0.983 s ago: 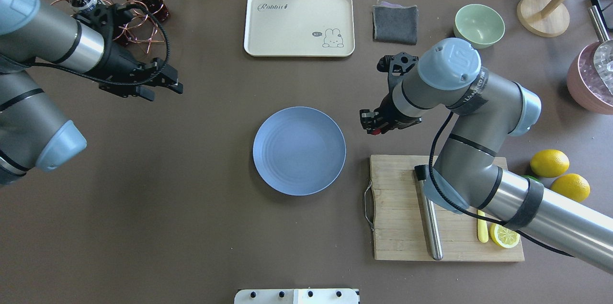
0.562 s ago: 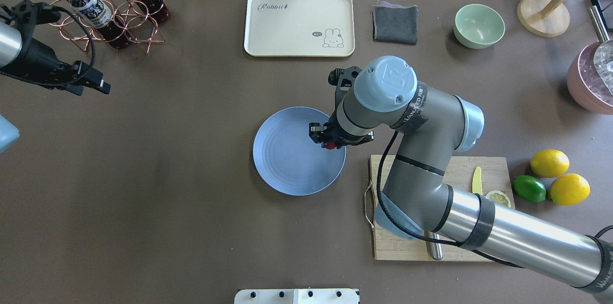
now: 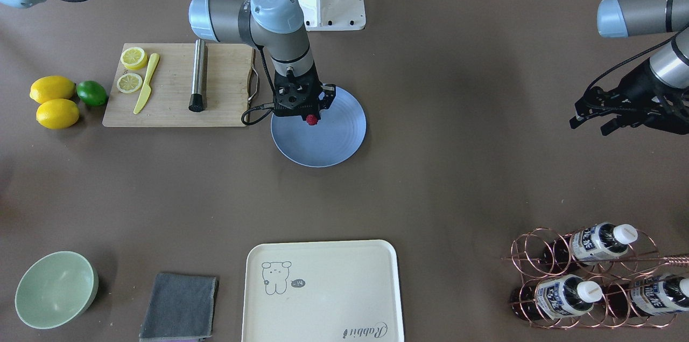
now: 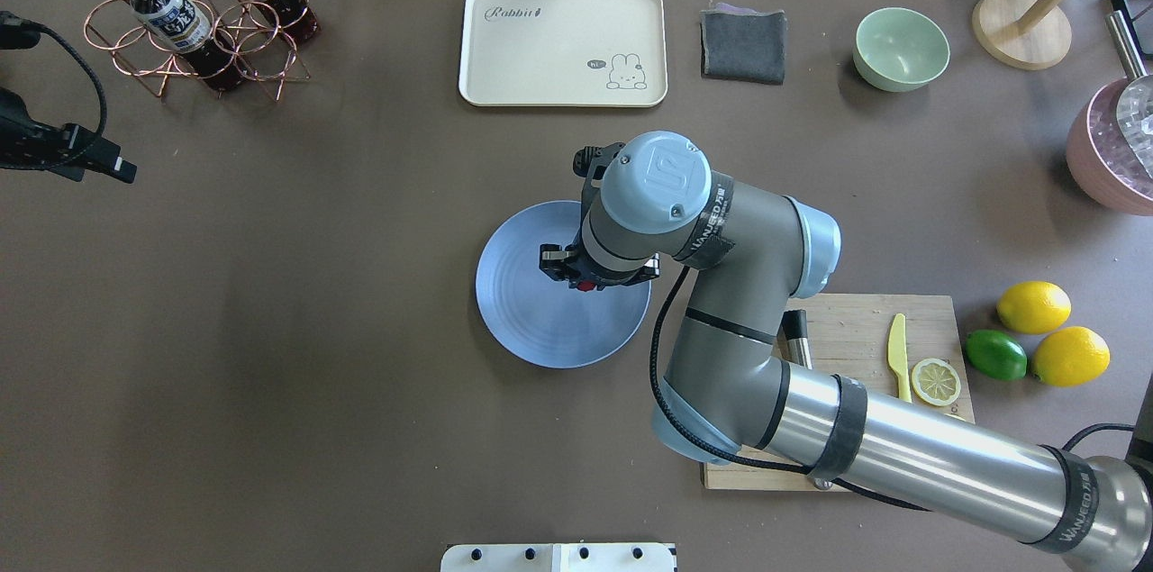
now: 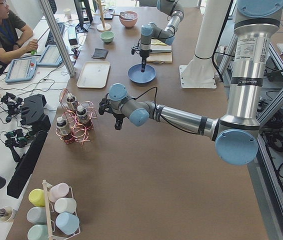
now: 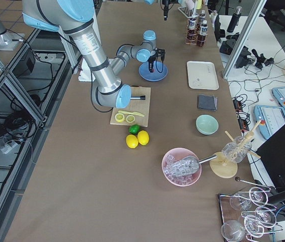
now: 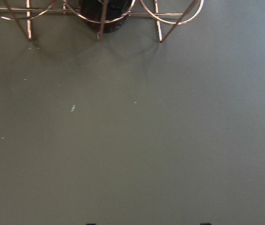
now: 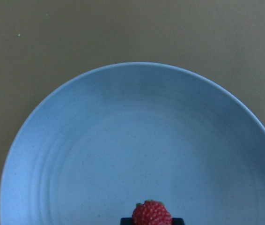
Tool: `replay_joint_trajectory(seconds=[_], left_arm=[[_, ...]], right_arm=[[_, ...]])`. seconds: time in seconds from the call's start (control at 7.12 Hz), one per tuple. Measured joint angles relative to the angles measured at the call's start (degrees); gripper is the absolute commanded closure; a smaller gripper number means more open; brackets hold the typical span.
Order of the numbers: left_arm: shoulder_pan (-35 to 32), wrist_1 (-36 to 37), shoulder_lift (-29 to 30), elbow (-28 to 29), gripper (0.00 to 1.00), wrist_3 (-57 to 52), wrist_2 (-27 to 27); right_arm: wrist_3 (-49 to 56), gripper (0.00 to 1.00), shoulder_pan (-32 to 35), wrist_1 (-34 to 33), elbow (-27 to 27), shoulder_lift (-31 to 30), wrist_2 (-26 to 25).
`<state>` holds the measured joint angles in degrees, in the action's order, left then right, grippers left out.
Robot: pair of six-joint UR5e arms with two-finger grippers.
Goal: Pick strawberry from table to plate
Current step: 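Carry the strawberry with the right gripper over the blue plate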
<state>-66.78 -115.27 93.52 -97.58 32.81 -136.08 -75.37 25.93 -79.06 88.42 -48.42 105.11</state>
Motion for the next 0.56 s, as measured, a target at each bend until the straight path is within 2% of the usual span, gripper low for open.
replay_joint_trajectory(seconds=[0.14,0.28,0.42,0.56], left_arm=[[-0.32,0.10,-0.72,-0.20,0.21,-0.38,-0.04],[-0.47,0.08,-1.65,-0.60,0.21,-0.50,-0.08],[-0.50,0.08,-2.15,-0.91,0.21,-0.54,-0.10],[-0.53,0.11,-2.38,-1.04,0.21,-0.55,-0.08]], right_arm=[[-0.03,1.00,-0.20,1.60,-1.35,0.13,-0.52],[-0.06,0.45,-0.30,3.44,-2.65,0.23,-0.68],[-0.12,0.00,-0.30,4.30,-3.15,0.32,-0.66],[-0.19,0.00,-0.30,4.65,-3.15,0.38,-0.56]])
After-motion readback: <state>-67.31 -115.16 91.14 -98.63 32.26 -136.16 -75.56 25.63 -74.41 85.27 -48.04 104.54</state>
